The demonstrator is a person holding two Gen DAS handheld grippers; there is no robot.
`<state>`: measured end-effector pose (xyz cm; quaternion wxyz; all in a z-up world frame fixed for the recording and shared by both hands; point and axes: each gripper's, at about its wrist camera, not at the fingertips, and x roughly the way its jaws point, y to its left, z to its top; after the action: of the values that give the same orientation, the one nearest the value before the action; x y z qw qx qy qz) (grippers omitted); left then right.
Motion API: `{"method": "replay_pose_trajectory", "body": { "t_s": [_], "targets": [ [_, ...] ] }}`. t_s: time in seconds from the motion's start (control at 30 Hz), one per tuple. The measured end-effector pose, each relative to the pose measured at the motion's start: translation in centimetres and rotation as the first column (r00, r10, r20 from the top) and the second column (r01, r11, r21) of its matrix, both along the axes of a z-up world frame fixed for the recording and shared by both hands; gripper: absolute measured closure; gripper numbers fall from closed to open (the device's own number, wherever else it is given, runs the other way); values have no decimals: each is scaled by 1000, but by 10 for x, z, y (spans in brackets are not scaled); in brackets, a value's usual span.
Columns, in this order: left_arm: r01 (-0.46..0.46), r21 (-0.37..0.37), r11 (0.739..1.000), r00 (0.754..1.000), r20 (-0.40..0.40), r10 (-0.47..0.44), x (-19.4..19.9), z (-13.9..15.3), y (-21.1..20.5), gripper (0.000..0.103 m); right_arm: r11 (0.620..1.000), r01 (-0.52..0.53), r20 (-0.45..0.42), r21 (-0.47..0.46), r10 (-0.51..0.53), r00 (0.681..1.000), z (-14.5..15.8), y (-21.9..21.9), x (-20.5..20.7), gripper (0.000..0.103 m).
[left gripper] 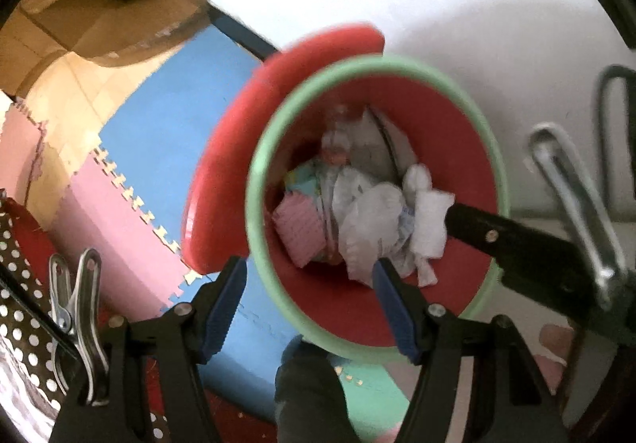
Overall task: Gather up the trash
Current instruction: 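Raise both open grippers from the bucket and move back over the table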
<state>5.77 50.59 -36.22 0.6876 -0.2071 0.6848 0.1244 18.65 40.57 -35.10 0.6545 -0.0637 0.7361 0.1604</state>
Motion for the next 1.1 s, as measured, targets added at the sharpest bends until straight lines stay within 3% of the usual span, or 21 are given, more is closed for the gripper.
{"method": "replay_pose_trajectory", "body": {
  "t_s": [0.17,0.3,0.5,0.73,1.0,1.1],
  "targets": [
    [-54,31,998,996,78,52,5,61,9,33,989,-61,202,134,33,979,78,6,-4,22],
    [-62,120,991,991,128,46,15,110,9,33,969,-129,283,213,65,957,135,8,-3,22],
    [-78,179,981,979,201,41,27,191,1,32,939,-137,346,317,20,938,212,-7,5,22],
    [-12,237,971,951,304,-62,34,288,-49,30,904,-75,391,420,-106,914,295,-57,9,22],
    [38,235,971,918,375,-126,39,349,-123,30,866,21,371,499,-236,898,349,-134,-6,22],
    [81,234,969,910,379,-168,38,359,-159,30,862,31,407,505,-270,872,369,-170,-18,22]
  ]
}}
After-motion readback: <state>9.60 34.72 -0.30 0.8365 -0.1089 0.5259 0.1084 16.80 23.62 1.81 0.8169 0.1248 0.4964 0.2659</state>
